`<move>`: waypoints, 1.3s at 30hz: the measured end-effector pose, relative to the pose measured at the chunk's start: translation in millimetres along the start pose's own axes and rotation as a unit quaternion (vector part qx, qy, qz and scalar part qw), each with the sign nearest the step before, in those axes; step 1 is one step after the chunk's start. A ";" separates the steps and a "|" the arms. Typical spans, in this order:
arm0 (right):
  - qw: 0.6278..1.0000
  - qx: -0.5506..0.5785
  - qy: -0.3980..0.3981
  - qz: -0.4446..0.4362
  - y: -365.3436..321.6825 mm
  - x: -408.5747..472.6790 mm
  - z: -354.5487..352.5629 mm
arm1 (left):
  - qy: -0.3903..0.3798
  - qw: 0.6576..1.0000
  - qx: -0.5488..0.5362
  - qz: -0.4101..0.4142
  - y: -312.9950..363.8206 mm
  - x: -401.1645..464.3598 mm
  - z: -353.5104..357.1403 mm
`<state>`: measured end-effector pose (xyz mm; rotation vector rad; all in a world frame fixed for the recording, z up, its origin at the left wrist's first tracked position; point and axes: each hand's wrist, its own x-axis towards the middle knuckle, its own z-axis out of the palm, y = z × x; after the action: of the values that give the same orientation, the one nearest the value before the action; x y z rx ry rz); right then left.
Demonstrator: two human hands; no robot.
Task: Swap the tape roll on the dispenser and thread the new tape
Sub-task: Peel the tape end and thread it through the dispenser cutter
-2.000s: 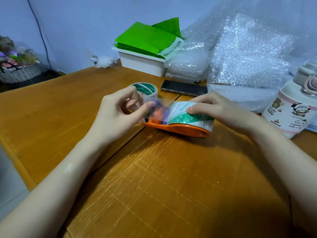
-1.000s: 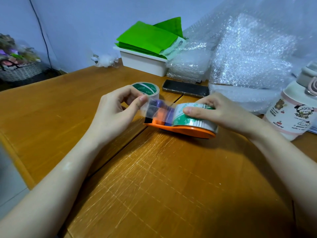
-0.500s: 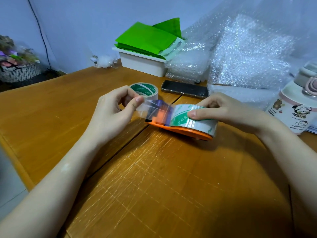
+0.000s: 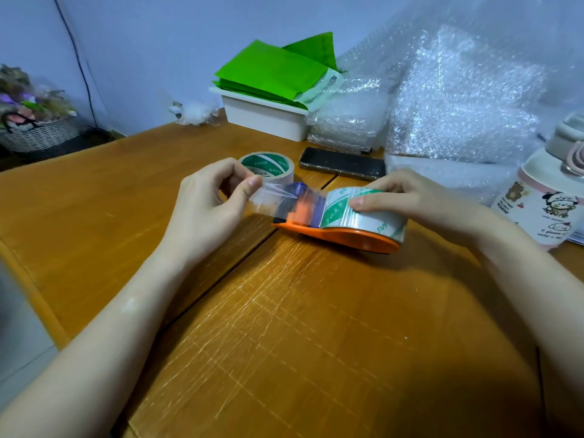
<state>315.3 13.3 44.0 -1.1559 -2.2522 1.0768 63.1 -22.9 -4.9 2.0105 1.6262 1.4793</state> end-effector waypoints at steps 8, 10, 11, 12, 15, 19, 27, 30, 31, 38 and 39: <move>0.998 0.000 -0.052 -0.020 1.7 -3.7 -1.0 | 0.007 1.000 0.006 0.003 0.7 0.5 -0.7; 0.998 -0.006 -0.052 -0.024 2.6 -2.5 0.1 | 0.010 1.000 0.009 0.002 0.1 0.8 -1.1; 0.998 0.002 -0.050 -0.026 2.6 -2.2 0.1 | 0.011 1.000 0.011 0.000 0.0 0.8 -1.1; 0.998 0.010 -0.047 -0.027 2.6 -2.2 -0.3 | 0.011 1.000 0.014 -0.001 0.1 0.7 -1.0; 0.999 0.023 -0.033 -0.031 3.4 -2.1 -0.5 | 0.004 1.000 0.019 -0.005 0.4 0.9 -0.2; 0.999 0.012 -0.019 -0.034 3.7 -1.1 0.9 | 0.002 0.999 0.030 -0.011 0.9 0.8 0.7; 0.999 0.019 0.022 -0.015 -0.1 -3.0 0.9 | 0.023 0.998 0.053 0.006 4.4 0.5 -0.5; 0.999 0.009 0.040 0.007 -3.3 -3.6 2.7 | 0.027 0.998 0.062 0.018 7.0 -0.6 0.1; 0.999 0.002 0.045 0.011 -4.4 -3.5 3.6 | 0.029 0.997 0.065 0.023 7.7 -1.1 0.3; 0.995 -0.050 0.084 0.013 -9.2 -2.2 9.1 | 0.044 0.990 0.112 0.075 9.0 -2.9 -1.3; 0.994 -0.057 0.088 0.013 -8.8 -1.9 9.9 | 0.047 0.988 0.119 0.086 9.5 -2.6 -1.2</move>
<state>305.7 4.0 44.7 -1.2769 -2.1898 0.8288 68.6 -29.2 0.3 2.2912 1.7818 1.5200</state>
